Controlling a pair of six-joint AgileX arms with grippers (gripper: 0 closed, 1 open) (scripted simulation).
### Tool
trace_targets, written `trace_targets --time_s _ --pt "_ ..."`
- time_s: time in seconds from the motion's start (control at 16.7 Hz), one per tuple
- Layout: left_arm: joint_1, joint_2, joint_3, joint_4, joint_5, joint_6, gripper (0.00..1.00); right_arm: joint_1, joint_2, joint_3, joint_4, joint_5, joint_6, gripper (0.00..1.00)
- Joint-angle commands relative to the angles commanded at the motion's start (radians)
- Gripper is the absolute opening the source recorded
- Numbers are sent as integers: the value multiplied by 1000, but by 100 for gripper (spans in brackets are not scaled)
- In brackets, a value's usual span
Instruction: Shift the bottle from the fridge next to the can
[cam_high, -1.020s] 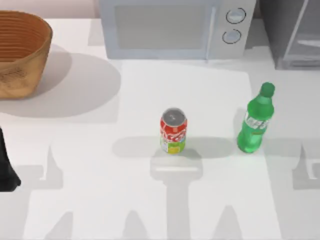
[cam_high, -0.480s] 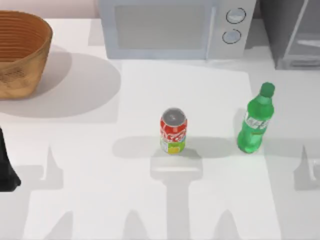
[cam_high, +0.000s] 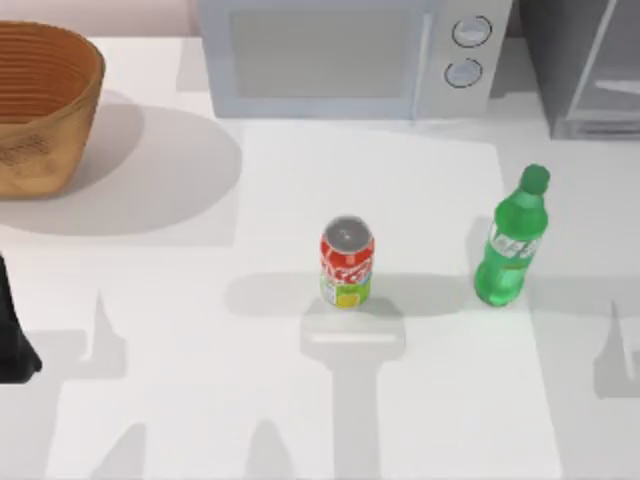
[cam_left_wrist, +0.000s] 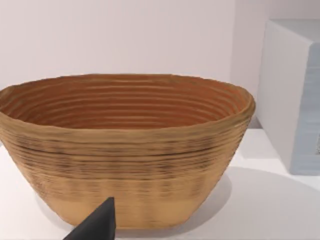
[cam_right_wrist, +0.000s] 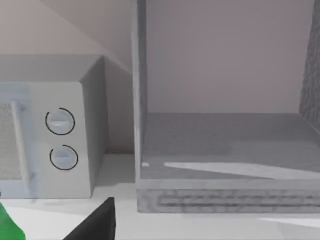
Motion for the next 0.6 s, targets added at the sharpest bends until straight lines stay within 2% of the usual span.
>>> trace_targets --time_s 0.6 --pt "0 0 0 0 0 0 100 1 -438 356 -866 -5 -4 100"
